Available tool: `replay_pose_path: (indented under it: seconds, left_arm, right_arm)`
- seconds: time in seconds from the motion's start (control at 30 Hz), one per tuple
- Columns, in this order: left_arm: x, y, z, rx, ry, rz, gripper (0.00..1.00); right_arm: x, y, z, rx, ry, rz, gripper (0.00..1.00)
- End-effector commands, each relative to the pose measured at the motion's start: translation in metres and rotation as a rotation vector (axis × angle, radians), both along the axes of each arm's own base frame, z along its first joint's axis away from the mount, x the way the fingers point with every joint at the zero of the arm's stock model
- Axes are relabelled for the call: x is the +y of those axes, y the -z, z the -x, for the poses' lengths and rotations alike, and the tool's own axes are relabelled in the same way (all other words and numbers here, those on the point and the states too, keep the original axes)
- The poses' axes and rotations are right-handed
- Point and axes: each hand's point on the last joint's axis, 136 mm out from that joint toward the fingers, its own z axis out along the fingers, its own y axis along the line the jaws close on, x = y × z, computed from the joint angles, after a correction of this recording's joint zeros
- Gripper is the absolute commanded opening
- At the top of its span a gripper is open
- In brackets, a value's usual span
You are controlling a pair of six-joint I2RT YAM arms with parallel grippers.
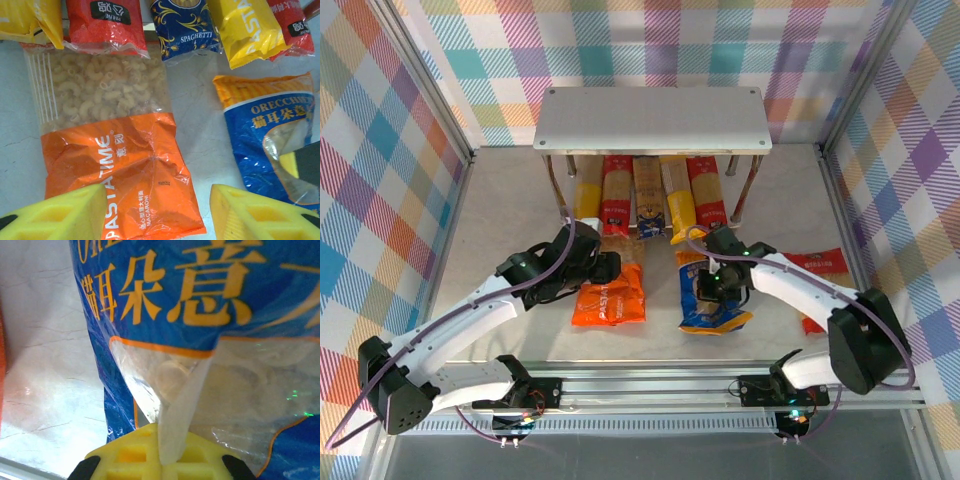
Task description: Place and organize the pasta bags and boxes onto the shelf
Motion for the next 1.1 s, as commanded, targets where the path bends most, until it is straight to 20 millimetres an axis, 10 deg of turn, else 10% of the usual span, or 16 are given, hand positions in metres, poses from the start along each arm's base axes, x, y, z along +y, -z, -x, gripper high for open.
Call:
replay_pose_path:
  seconds: [0.0,0.7,0.9,1.07]
  left_arm:
    - [0.012,-0.013,-0.001,-0.031,-0.021,-0.01,0.57]
    - [0.025,-0.009,-0.001,-0.03,-0.047,-0.026,0.59]
    - [0.023,0.001,-0.003,-0.012,-0.044,-0.03,0.61]
    - [0.017,0.008,-0.005,0.002,-0.034,-0.023,0.61]
  right_arm:
    - [0.032,-0.013,-0.015,-0.041,-0.026,-0.08,0.0]
    - [0.079,-0.007,-0.035,-0.05,-0.108,-0.087,0.01]
    - [0.042,-0.025,-0.027,-0.11,-0.097,0.037,0.52]
    - [0.001,-0.06,-0.022,-0.183,-0.053,0.122,0.6]
